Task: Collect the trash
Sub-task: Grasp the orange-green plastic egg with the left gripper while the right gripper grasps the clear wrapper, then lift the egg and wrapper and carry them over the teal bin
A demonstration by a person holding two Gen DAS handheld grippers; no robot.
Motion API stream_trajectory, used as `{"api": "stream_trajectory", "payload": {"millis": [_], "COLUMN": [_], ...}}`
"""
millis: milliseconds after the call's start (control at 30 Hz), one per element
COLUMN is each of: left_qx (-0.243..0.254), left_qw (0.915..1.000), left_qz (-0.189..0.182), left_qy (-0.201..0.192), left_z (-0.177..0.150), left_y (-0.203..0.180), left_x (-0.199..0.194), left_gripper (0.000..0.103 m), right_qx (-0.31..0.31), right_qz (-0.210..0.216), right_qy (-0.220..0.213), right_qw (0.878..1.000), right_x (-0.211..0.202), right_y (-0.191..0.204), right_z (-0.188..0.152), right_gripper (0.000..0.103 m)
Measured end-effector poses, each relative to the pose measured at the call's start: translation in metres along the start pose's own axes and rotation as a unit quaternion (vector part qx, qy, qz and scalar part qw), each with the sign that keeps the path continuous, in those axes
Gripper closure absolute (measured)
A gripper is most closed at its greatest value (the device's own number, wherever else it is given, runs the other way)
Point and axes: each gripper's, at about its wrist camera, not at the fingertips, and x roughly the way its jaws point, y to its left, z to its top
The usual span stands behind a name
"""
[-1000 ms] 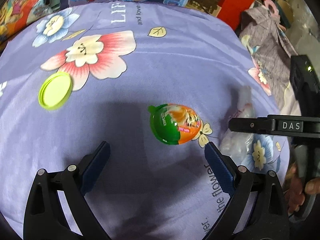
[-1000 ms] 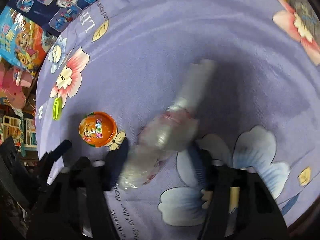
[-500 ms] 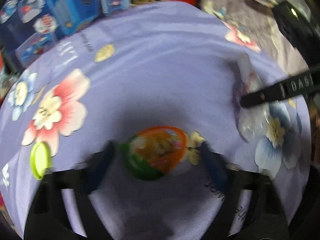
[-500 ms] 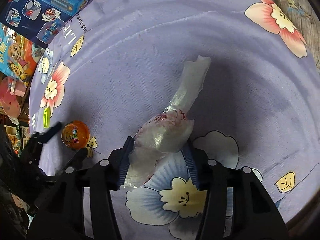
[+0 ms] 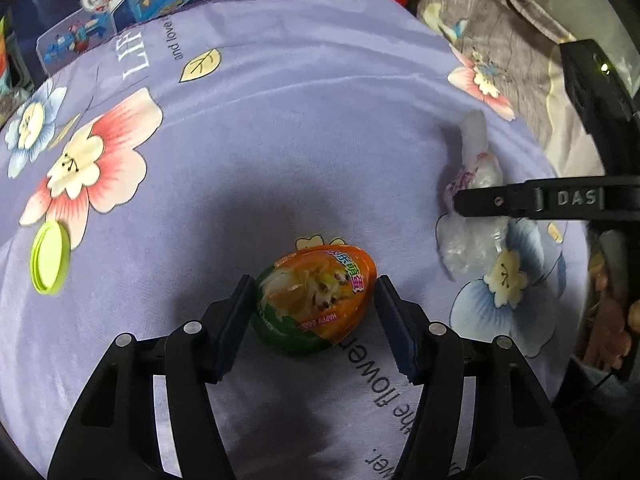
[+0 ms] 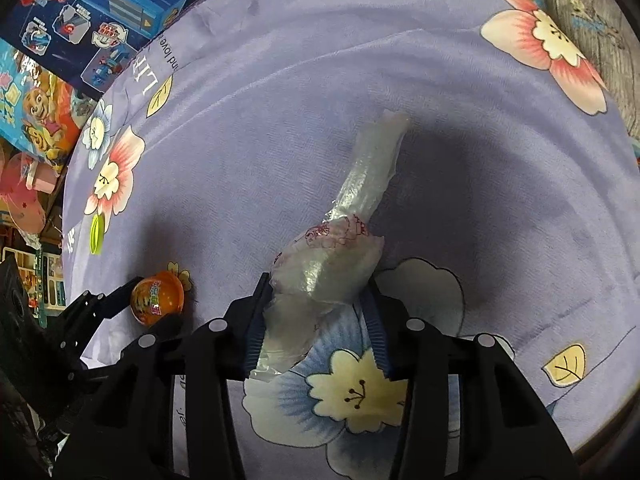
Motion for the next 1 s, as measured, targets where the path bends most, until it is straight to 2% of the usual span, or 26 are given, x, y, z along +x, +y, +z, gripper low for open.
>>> {"api": "stream_trajectory", "payload": {"millis": [200,333,367,400,533,1000], "left_qx": [0.071,0.124,0.125,0.124,0.115,0.065], "left_qw": [0.9968,0.9914,0.9914,0.9919,0.9925,0.9967], "left_qz": [0.036,0.037,0.030,0.016,0.034,0.018], "left_qy": [0.001,-0.022,-0.021,-0.019,-0.023,-0.046], "left_z": [0.001,-0.004,-0.004,-0.004,-0.004,0.022], "left_y": [0.004,-0.003,-0.003,-0.005,-0.018,-0.061], "left_x": [0.010,0.009,0.008,0.007,0.008,-0.017], "left_gripper": [0.025,0.026,0.038,0.046,0.046,0.046], "right_qx": [0.014,0.028,0.032,0.035,0.035,0.044], "right_qz": [0.002,0.005,0.007,0.008,0.010,0.023], "right_qy": [0.003,0.002,0.002,0.000,-0.007,-0.042], "right_qw": [1.000,1.000,0.999,0.999,0.999,0.998], "right_x": [-0.007,-0.008,-0.008,-0.008,-0.013,-0.058], "right_y": [-0.016,-0.025,-0.027,-0.029,-0.031,-0.068], "right_z": [-0.006,-0.008,-0.009,-0.010,-0.011,-0.010], "right_gripper": [0.061,0.060,0.060,0.060,0.061,0.061]}}
